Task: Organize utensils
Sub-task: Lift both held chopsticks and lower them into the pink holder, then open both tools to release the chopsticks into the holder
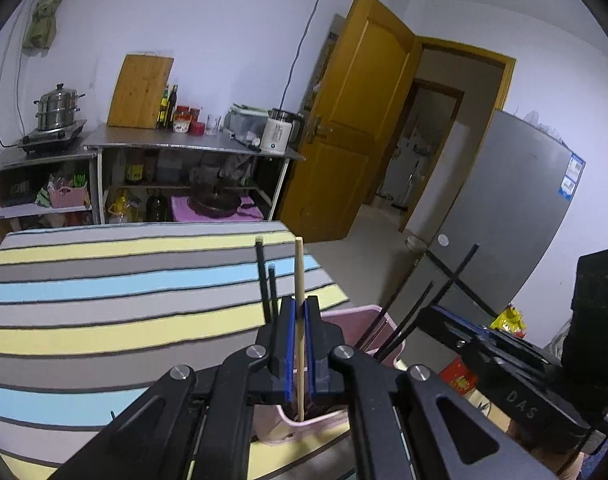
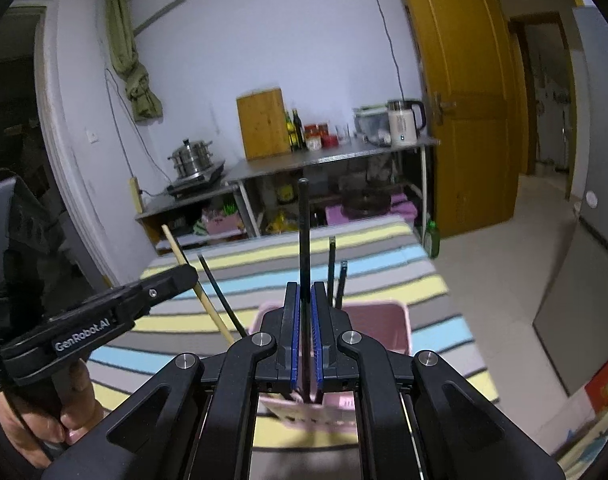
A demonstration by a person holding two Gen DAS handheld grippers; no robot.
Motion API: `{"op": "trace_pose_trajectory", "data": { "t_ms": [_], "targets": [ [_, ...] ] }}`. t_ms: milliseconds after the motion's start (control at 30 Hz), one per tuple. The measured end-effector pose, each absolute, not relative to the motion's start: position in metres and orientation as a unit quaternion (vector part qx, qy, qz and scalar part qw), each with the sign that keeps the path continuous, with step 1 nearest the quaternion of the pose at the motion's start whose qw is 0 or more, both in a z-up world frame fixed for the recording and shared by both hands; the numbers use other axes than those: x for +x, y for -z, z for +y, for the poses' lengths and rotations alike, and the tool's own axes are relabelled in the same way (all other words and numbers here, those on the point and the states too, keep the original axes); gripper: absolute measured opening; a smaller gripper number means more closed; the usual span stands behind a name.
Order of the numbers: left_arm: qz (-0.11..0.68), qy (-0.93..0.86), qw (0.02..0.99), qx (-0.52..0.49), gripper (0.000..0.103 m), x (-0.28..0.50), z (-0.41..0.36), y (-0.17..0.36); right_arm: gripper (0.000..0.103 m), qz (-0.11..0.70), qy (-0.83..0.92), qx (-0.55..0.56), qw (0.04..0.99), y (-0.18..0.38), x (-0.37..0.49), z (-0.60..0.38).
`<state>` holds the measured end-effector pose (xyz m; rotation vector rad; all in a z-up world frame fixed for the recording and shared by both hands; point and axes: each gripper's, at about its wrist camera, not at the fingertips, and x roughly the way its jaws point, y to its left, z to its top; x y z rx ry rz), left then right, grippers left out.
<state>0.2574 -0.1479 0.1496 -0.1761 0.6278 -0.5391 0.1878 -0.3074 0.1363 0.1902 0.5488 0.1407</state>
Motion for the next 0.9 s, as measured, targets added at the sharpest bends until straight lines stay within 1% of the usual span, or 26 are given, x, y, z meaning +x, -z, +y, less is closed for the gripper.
{"op": "trace_pose_trajectory", "data": {
  "t_ms": [233,467,533,600,667,900],
  "targets": [
    [0.321,0.254,0.91,-0.072,0.005,0.255,-0.149,-0.122,0.006,0.305,-0.067,0.097,0.945,-0.102,0.196,-0.31],
    [0.335,0.25,0.906,-0.068,0.005,0.249,-0.147,-0.107,0.006,0.321,-0.064,0.107,0.939,-0.094,0.196,-0.316],
    [0.332,0.25,0.907,-0.067,0.006,0.245,-0.146,-0.108,0.008,0.316,-0.06,0.106,0.941,-0.097,0.191,-0.317],
    [0.328,0.249,0.909,-0.067,0.008,0.241,-0.143,-0.112,0.016,0.307,-0.056,0.103,0.944,-0.103,0.185,-0.318],
    [0.325,0.249,0.91,-0.067,0.01,0.237,-0.14,-0.115,0.018,0.304,-0.056,0.103,0.946,-0.108,0.179,-0.316],
    [0.312,0.244,0.916,-0.065,0.012,0.208,-0.123,-0.12,0.02,0.295,-0.06,0.097,0.949,-0.116,0.157,-0.306]
  ]
}}
